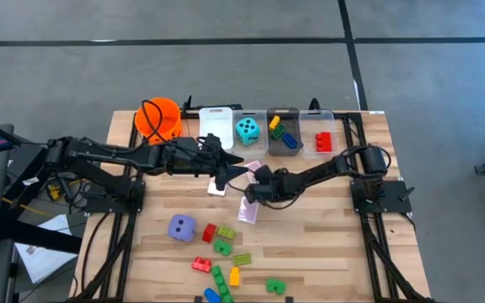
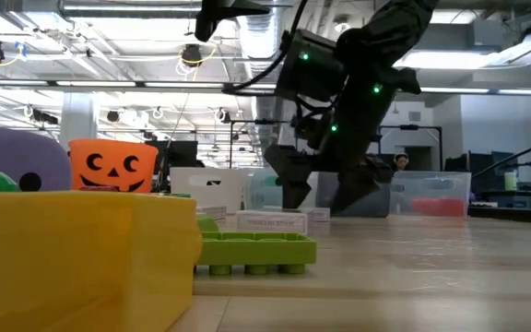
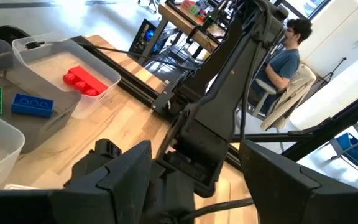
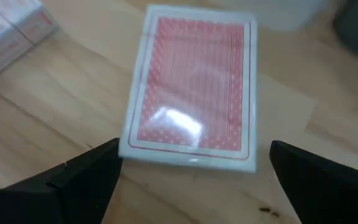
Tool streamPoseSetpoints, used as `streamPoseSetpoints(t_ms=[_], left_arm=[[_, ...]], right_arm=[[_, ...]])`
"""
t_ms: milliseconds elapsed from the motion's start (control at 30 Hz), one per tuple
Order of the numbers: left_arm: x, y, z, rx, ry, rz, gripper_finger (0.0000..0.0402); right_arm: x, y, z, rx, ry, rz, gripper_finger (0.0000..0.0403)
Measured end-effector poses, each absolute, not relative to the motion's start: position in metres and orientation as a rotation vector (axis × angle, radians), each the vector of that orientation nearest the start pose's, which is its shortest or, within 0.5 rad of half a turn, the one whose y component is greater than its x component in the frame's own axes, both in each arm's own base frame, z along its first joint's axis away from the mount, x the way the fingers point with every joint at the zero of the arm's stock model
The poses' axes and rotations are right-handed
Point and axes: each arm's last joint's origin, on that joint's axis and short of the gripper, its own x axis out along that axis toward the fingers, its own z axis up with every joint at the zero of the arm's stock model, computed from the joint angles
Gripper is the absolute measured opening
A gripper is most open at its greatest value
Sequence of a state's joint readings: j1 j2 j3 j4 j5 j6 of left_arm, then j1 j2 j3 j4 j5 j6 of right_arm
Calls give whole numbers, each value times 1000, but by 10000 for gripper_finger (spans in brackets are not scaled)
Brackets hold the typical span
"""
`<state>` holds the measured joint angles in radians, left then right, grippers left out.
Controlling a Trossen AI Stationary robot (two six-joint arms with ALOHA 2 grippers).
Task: Pick & Place Toys
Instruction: Put the red deck of cards into the white bin
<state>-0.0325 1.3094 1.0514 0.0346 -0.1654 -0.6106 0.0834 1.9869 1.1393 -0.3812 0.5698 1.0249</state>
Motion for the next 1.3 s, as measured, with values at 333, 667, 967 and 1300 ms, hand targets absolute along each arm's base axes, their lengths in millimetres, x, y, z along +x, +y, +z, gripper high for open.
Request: streamPoseSetpoints(t_ms=[333,667,967,1300], left_arm=[[298,-5,332,-582,177,196,237],[298,-4,331,-547,191,197,237],[297,0,331,-475,195,215,237],[297,15,331,-558,199,191,237]], right_arm=[[367,17,116,622,837,-907,373],[364,21,125,734,888,-843,291],[335,39,177,712,945,-785,291],[287,63,235,507,933,-736,291]])
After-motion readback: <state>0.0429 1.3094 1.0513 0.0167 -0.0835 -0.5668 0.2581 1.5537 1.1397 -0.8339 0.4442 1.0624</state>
